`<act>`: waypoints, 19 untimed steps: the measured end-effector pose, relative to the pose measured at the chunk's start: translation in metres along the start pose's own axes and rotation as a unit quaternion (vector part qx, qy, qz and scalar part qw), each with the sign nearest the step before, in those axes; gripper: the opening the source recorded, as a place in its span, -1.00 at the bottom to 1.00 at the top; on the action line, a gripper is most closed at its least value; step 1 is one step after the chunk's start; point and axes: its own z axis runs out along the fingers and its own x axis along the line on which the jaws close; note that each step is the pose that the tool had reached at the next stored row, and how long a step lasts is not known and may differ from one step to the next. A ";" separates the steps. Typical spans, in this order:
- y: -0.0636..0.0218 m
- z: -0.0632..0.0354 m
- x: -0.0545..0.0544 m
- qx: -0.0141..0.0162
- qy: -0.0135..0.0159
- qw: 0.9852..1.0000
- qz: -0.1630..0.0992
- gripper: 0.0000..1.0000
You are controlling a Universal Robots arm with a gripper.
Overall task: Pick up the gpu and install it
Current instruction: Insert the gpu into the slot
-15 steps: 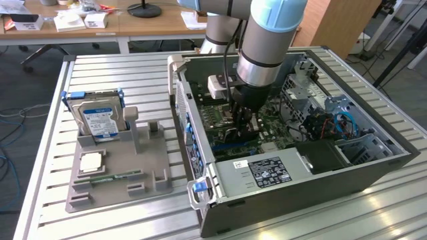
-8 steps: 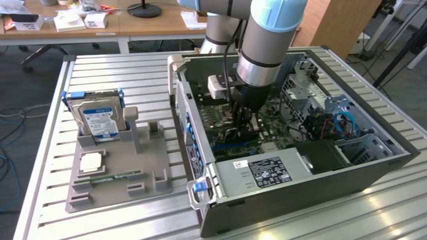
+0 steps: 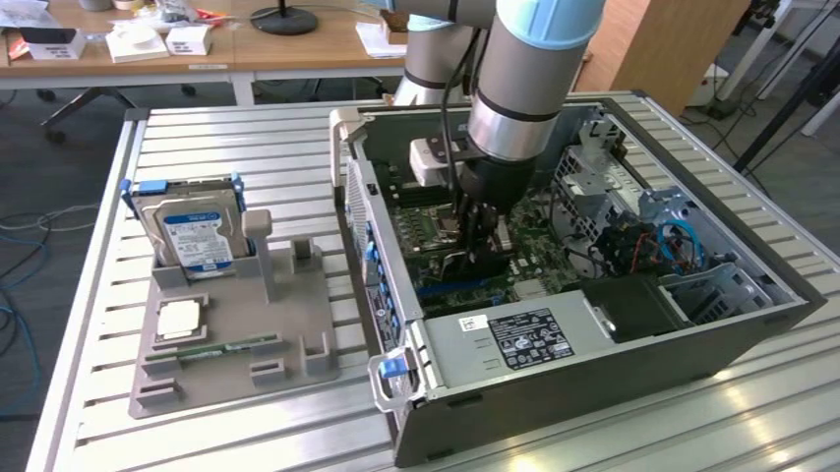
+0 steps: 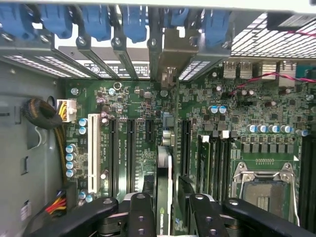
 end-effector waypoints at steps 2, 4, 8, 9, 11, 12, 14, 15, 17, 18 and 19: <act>0.0001 -0.0057 0.000 0.000 0.000 1.000 0.000 -0.33; 0.0001 -0.0114 0.000 0.000 0.000 1.000 0.000 -0.33; 0.0003 -0.0256 -0.001 0.000 0.000 1.000 0.000 -0.33; 0.0003 -0.0298 -0.001 0.000 0.000 1.000 0.000 -0.33; 0.0004 -0.0376 -0.001 0.000 0.000 1.000 0.000 -0.33; 0.0004 -0.0414 -0.001 0.000 0.000 1.000 0.000 -0.33; 0.0005 -0.0473 -0.001 0.000 0.000 1.000 0.000 -0.33; 0.0005 -0.0501 -0.001 0.000 0.000 1.000 0.000 -0.33; 0.0006 -0.0553 -0.001 0.000 0.000 1.000 0.000 -0.33; 0.0006 -0.0579 -0.001 0.000 0.000 1.000 0.000 -0.33; 0.0006 -0.0603 -0.001 0.000 0.000 1.000 0.000 -0.33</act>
